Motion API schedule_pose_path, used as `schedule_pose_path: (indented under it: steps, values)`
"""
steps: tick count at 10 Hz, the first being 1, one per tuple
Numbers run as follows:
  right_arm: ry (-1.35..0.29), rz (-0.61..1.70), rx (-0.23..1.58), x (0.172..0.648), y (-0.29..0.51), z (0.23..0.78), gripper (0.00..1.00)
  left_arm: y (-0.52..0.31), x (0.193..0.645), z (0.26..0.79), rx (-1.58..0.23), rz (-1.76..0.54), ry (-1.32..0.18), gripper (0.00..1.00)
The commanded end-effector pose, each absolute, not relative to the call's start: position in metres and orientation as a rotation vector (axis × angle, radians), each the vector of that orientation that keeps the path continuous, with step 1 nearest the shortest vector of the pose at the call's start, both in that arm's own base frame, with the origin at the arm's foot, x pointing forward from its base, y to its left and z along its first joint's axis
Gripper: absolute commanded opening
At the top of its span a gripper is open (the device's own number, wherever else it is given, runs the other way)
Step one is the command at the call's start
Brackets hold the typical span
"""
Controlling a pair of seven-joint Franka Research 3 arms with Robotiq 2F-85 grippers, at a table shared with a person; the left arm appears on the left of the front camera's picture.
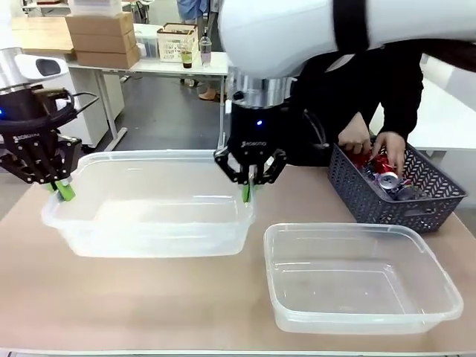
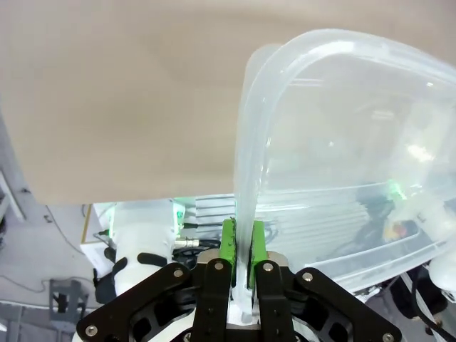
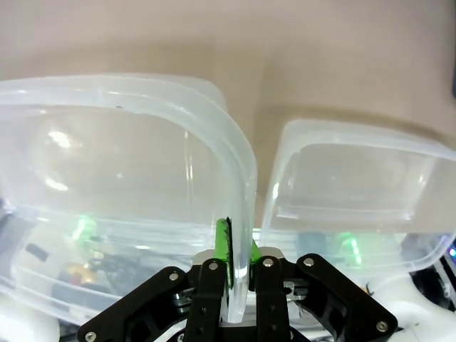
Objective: Sort the waste into each basket.
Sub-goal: Pick up the Organizing box on the left side of the table and lift it.
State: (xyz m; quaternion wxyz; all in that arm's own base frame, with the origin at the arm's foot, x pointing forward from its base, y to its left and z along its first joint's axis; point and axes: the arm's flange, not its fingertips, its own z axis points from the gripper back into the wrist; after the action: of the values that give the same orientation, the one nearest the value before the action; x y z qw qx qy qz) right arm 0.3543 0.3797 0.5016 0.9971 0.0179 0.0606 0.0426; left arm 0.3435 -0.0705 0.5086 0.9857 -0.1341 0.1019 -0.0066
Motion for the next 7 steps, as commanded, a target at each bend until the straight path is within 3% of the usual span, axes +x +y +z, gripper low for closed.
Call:
schedule_pose_path:
  steps: [1,4,7]
  values:
    - [0.056,0.102,0.151,0.346,0.314,0.517,0.06,-0.108,0.358,0.518,-0.249,-0.037,0.172,0.09]
    - [0.135,0.112,0.217,0.358,0.239,0.537,0.06,-0.17,0.393,0.531,-0.267,-0.069,0.206,0.09]
    - [0.157,0.151,0.24,0.365,0.205,0.512,0.06,-0.217,0.42,0.535,-0.278,-0.091,0.241,0.09]
